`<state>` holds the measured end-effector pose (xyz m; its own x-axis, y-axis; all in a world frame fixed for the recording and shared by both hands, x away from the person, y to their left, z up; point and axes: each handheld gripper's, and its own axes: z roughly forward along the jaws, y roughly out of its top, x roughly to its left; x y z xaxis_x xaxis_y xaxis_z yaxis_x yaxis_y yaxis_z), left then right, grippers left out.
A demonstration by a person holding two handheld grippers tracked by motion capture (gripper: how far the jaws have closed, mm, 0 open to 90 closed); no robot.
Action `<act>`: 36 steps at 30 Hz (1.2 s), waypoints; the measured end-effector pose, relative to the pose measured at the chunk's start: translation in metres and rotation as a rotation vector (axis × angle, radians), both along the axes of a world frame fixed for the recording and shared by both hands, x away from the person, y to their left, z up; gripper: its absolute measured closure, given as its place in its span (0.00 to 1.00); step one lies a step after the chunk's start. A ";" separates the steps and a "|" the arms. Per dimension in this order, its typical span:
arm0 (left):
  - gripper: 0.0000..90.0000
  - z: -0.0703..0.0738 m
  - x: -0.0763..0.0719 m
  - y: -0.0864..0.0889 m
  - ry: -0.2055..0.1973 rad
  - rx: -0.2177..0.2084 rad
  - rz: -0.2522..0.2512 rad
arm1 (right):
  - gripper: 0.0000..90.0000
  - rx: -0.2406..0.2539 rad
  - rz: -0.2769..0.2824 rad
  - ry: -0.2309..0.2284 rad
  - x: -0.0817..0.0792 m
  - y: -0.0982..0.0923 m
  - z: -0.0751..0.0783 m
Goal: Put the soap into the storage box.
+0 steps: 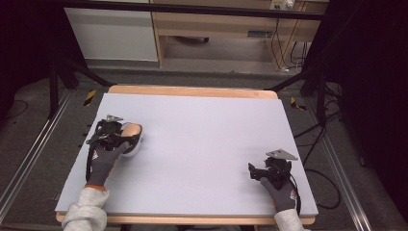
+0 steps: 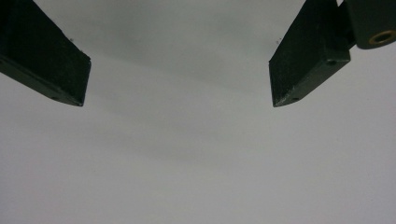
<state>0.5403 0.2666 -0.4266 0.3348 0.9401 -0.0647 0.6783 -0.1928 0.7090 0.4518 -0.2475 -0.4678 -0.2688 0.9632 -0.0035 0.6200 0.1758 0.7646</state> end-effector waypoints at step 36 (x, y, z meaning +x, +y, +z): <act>0.37 0.011 -0.015 -0.001 -0.084 -0.084 -0.029 | 0.06 0.008 -0.011 -0.002 -0.001 -0.001 0.001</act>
